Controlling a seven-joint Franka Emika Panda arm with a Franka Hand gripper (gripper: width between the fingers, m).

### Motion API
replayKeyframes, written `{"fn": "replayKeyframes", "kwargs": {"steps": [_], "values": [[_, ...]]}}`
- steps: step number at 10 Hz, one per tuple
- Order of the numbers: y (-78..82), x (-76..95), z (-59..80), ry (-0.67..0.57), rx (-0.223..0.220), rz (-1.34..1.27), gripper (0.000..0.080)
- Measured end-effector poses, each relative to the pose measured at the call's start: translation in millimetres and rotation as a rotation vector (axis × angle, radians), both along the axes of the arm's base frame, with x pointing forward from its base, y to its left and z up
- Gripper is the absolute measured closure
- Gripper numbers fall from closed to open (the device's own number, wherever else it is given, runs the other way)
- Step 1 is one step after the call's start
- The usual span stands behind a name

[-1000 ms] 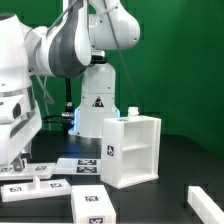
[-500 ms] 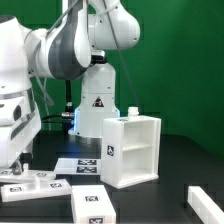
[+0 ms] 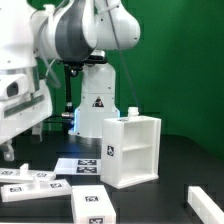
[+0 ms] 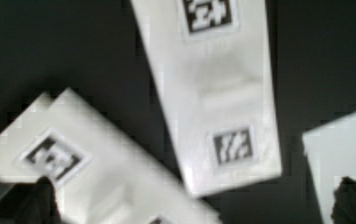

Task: Assemble cabinet

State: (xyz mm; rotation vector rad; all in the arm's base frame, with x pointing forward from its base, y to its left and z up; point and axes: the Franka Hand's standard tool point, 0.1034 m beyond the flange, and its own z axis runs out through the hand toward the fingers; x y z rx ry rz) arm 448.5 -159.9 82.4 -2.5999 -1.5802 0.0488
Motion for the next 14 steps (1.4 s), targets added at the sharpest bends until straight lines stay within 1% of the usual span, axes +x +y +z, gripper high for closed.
{"fn": "replayKeyframes", "kwargs": {"steps": [1,2,3,5,7,8,9,10,11,12,14], "values": [[12.3,31.1,13.6,-0.029,-0.022,-0.052,0.0006],[25.1,48.5,14.7,-0.045,-0.031,-0.096,0.0001],[36.4,50.9,11.3,-0.043,-0.034,-0.131,0.0001],[33.6,49.9,11.1,-0.043,-0.033,-0.118,0.0002],[36.5,51.5,11.6,-0.044,-0.033,-0.123,0.0002],[49.6,61.9,17.8,-0.032,-0.048,-0.208,0.0002],[71.4,83.0,26.5,-0.040,-0.060,-0.254,0.0002],[97.3,100.0,30.3,-0.047,-0.073,-0.312,0.0002],[120.4,106.6,30.7,-0.050,-0.075,-0.344,0.0002],[130.7,107.2,30.9,-0.050,-0.074,-0.360,0.0002],[126.9,106.9,30.6,-0.049,-0.074,-0.356,0.0002]]}}
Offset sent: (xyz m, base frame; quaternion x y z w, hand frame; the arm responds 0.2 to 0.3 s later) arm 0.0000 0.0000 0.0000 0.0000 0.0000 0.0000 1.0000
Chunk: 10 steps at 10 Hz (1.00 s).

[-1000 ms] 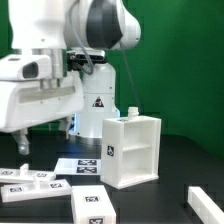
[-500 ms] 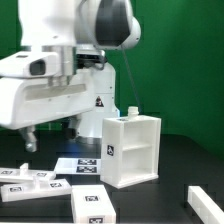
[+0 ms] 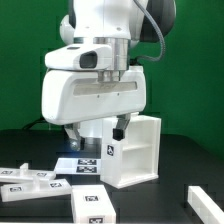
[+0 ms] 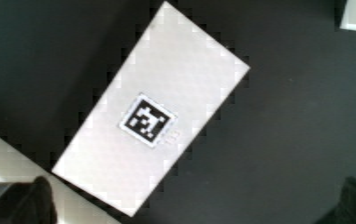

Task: Assemble cabinet

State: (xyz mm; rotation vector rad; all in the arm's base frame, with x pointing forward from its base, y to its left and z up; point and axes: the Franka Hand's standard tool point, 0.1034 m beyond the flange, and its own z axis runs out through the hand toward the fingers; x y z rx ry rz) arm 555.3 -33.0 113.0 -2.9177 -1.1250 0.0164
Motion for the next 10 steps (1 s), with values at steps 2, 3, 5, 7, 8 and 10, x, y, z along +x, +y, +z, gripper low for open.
{"fn": "replayKeyframes", "kwargs": {"steps": [2,3,5,7,8,10], "values": [[18.9,-6.3,-0.2,0.022,-0.005,-0.044,0.0002],[37.0,-11.8,-1.5,0.029,-0.003,-0.052,0.0002],[67.9,-28.8,-10.0,-0.013,-0.010,-0.015,0.0002],[60.2,-26.4,-9.0,0.001,-0.009,-0.025,0.0002],[63.1,-30.3,-10.6,0.023,-0.014,-0.028,0.0002],[65.4,-49.7,-15.1,0.125,-0.060,-0.112,0.0002]]}}
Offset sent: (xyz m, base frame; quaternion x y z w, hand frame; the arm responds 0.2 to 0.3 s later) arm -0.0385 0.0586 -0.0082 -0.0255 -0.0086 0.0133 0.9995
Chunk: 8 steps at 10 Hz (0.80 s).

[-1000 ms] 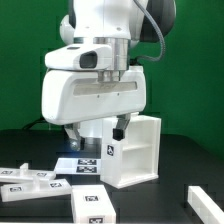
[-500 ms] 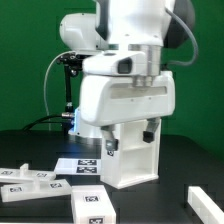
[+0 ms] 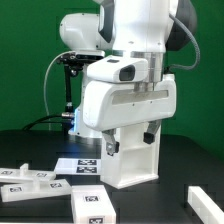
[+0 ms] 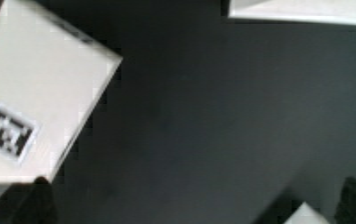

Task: Assemble cabinet

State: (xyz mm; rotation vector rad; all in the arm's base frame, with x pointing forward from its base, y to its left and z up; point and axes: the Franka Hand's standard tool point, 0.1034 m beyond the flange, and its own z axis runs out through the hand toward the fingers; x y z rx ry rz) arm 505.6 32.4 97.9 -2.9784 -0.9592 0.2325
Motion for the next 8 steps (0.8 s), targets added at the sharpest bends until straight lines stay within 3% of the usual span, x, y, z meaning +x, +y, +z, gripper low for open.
{"fn": "replayKeyframes", "kwargs": {"steps": [1,2,6,8], "values": [[8.4,-8.5,1.4,0.079,-0.055,-0.022,0.0002],[18.9,-3.2,2.0,0.072,-0.081,-0.024,0.0002],[26.0,-20.8,-1.0,0.342,-0.162,-0.005,0.0002],[12.1,-35.9,7.2,0.413,-0.331,-0.017,0.0002]]}}
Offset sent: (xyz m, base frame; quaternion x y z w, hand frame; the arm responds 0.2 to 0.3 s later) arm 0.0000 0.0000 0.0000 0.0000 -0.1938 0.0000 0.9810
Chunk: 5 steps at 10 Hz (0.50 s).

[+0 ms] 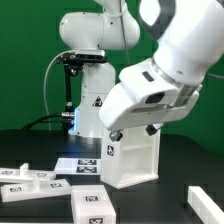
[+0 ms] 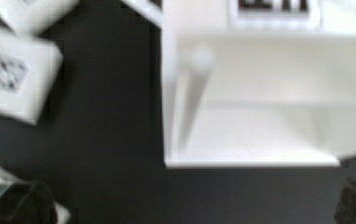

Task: Assemble cabinet

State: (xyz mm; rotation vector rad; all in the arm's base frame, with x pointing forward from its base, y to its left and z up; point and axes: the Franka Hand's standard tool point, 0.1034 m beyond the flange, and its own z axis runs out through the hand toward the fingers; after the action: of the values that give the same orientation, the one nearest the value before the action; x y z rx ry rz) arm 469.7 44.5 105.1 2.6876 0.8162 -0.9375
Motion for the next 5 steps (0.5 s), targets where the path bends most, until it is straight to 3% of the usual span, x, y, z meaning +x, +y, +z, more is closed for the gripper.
{"fn": "replayKeyframes", "kwargs": {"steps": [1,3,5], "values": [[5.2,-5.3,-6.9,0.006,-0.026,-0.030,0.0002],[6.4,-11.3,-8.9,0.142,-0.078,-0.025,0.0002],[4.1,-8.6,-10.9,0.130,-0.076,-0.023,0.0002]]}}
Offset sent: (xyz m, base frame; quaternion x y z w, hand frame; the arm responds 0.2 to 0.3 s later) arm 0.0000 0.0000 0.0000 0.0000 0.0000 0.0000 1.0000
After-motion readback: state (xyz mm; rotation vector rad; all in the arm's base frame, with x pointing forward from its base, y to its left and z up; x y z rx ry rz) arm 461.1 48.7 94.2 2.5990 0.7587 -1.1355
